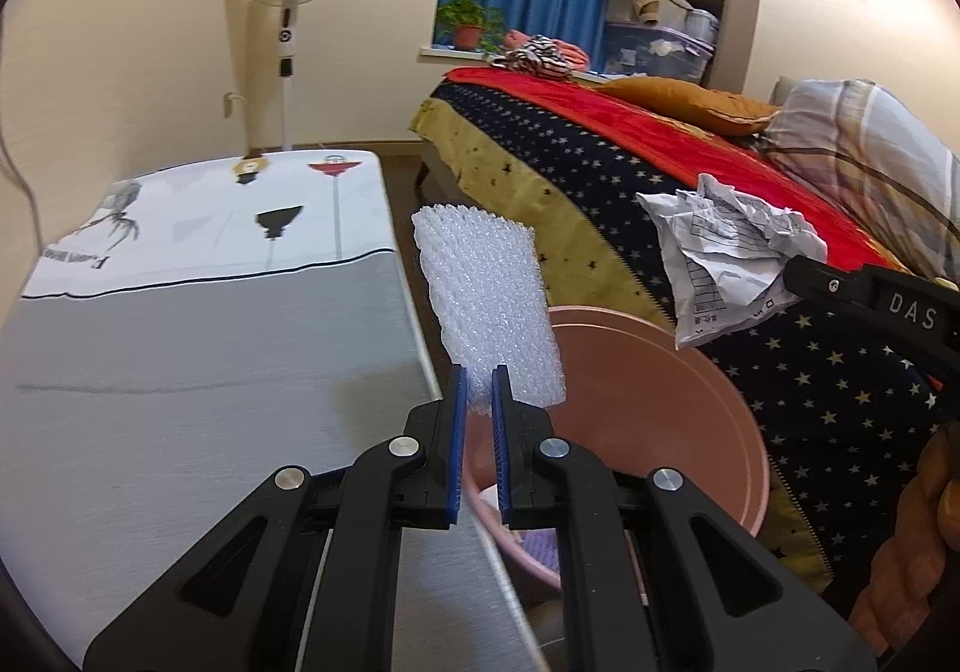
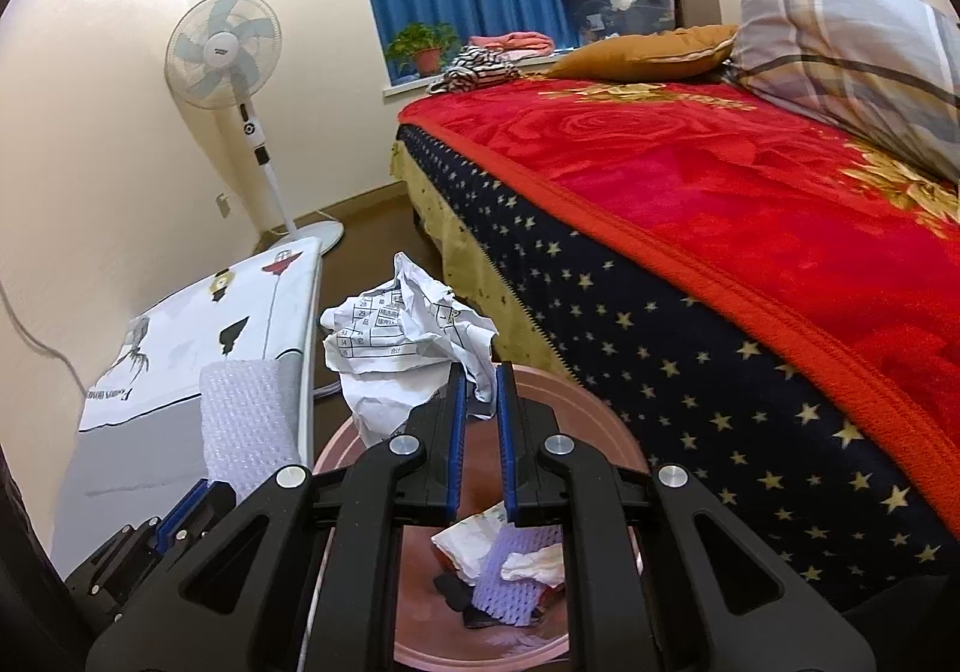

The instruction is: Collect trash

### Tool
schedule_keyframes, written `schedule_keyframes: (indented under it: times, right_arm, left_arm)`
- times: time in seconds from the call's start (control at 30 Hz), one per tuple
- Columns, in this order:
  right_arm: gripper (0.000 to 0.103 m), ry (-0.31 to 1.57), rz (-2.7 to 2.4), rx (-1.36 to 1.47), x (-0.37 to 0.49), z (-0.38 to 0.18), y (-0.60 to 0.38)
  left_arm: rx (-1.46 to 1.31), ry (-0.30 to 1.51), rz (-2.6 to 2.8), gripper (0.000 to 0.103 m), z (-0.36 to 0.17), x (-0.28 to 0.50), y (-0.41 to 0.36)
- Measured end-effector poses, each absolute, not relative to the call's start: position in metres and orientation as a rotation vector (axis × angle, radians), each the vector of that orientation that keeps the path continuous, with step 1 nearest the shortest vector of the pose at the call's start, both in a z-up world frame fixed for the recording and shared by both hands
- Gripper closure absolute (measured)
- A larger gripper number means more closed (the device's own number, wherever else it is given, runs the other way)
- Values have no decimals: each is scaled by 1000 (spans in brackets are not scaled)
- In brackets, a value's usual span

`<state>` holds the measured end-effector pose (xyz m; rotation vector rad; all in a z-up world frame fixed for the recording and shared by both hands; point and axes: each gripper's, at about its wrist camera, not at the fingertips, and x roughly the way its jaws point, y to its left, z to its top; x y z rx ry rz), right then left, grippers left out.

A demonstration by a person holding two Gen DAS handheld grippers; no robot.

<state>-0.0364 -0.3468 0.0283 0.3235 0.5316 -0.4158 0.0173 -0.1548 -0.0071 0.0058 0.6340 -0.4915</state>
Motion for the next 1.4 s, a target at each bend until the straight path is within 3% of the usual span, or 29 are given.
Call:
schedule_keyframes:
  times: [0.7,0.73,0.8,0.83,0.87,1.0,1.07,1.27,1.4]
  right_arm:
    - [89,550,-460,330,-39,22,-356]
    - [87,550,-465,330,-39,22,-356]
    - [70,549,-483,327,-40,23,-356]
    - [58,545,-491,325,-41,24,-355]
    - [53,539,-499,325,-42,25,-355]
    - [48,531,-491,323,-45,27,-354]
    - [40,527,-482,317,-47,30,-351]
    - [19,493,-438,276,-54,40,-337]
    - [12,478,-375,240,-59,47,-320]
  left_arm:
    - [-26,703,-619,94,-21,20,-181]
    - [-26,709,-631,94,-22,19,-182]
    - [-15,720,-630,82,-23,20,-184]
    - [-11,724,-624,65,-24,20,-184]
    - [-10,721,-620,59,-24,19,-183]
    - [-10,725,-607,57,-23,18,-178]
    - [-10,722,-597,57,-22,17,-173]
    - [-1,704,-538,46,-16,11,-154]
    - [-11,694,-470,37,-10,9,-131]
